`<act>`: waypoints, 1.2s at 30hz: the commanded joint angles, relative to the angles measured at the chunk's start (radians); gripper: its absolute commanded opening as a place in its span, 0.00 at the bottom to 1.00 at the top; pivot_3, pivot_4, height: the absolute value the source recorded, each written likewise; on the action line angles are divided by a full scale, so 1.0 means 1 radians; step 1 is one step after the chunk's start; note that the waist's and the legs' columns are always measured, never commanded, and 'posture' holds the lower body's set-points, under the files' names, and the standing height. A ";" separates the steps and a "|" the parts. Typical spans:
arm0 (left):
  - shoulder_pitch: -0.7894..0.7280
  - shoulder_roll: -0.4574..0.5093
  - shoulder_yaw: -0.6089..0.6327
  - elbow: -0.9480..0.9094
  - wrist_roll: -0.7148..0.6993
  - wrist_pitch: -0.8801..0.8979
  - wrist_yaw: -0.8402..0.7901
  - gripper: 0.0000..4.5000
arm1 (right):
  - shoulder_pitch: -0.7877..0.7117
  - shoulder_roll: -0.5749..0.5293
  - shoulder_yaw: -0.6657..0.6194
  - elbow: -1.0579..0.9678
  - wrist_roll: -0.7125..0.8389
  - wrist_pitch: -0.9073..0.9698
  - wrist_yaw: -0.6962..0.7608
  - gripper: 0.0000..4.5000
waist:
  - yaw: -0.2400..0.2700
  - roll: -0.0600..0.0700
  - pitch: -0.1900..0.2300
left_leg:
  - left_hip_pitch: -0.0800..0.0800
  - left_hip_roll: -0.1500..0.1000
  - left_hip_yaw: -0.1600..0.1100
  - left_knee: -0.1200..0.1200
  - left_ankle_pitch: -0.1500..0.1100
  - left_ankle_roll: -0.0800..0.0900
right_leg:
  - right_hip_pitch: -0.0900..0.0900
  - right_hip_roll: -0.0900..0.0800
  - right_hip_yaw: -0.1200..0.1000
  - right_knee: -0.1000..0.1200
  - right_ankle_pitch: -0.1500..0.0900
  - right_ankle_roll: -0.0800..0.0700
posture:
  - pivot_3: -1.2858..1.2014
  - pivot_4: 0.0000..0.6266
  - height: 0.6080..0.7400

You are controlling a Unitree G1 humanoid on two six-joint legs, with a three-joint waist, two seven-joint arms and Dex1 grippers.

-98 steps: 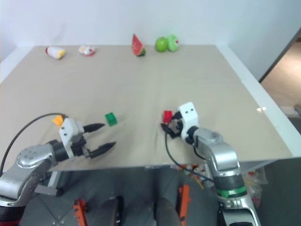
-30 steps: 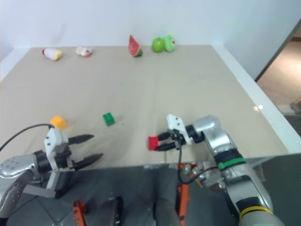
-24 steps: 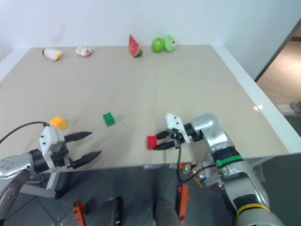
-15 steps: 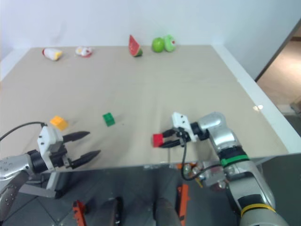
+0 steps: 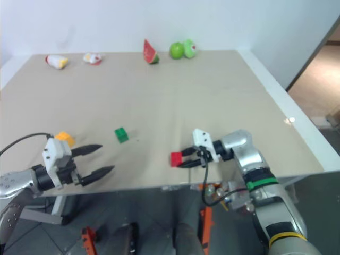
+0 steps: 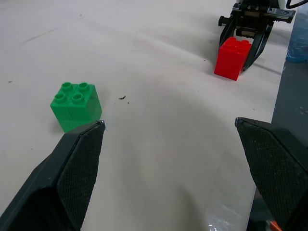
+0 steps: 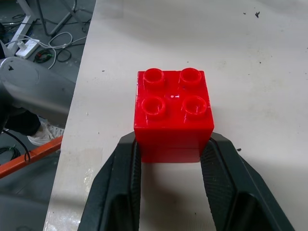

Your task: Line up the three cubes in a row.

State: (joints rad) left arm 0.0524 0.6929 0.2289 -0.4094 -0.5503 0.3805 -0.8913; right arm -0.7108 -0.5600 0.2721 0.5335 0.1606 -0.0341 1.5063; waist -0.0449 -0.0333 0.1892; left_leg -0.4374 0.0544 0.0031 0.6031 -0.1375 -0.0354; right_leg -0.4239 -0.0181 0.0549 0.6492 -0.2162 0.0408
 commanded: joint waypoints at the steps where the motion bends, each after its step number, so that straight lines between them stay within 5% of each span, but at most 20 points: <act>1: -0.020 0.012 0.011 0.002 -0.003 -0.002 0.002 1.00 | -0.021 0.004 -0.006 0.013 -0.008 -0.015 0.016 0.67 | 0.000 0.000 0.000 | 0.000 0.000 0.000 0.000 0.000 0.000 | 0.000 0.000 0.000 0.000 0.000 0.000 | 0.52 0.24 1.00; 6: -0.037 0.007 0.018 0.034 -0.006 0.003 0.013 1.00 | -0.052 -0.023 -0.017 0.060 -0.041 -0.056 0.012 0.99 | 0.000 0.000 0.000 | 0.000 0.000 0.000 0.000 0.000 0.000 | 0.000 0.000 0.000 0.000 0.000 0.000 | 0.52 0.24 1.00; 13: -0.075 0.022 -0.003 0.156 0.051 -0.033 -0.009 1.00 | -0.168 -0.180 -0.072 0.106 0.008 -0.053 0.108 0.99 | 0.003 0.001 0.001 | -0.001 -0.001 0.001 0.001 0.000 0.000 | -0.001 -0.002 0.000 0.000 0.001 0.001 | 0.52 0.24 1.00; 19: -0.202 -0.009 -0.070 0.336 0.146 -0.124 -0.012 1.00 | -0.226 -0.168 -0.143 0.042 0.082 0.025 0.064 0.99 | 0.001 0.001 0.001 | 0.000 0.000 0.001 -0.001 0.000 0.000 | -0.001 -0.001 0.000 0.000 0.000 0.000 | 0.52 0.24 1.00; 27: -0.437 -0.089 -0.160 0.650 0.253 -0.289 -0.034 1.00 | -0.063 -0.087 -0.186 -0.334 0.204 0.264 -0.101 0.99 | 0.010 0.000 0.000 | -0.001 0.000 0.000 0.000 0.000 0.000 | 0.000 0.000 0.000 0.002 0.001 0.006 | 0.52 0.24 1.00; 36: -0.578 -0.155 -0.211 0.839 0.295 -0.380 -0.091 1.00 | 0.015 -0.105 -0.225 -0.460 0.236 0.354 -0.182 0.99 | 0.022 0.000 0.000 | -0.002 -0.001 0.001 0.001 0.000 0.000 | -0.001 0.000 0.001 0.002 0.001 0.003 | 0.52 0.24 1.00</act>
State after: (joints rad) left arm -0.5033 0.5405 0.0176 0.4236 -0.2616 0.0272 -0.9681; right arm -0.6963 -0.6460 0.0868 0.1132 0.3727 0.3115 1.3327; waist -0.0229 -0.0332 0.1893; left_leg -0.4395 0.0531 0.0042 0.6043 -0.1372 -0.0353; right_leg -0.4245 -0.0186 0.0561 0.6508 -0.2154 0.0441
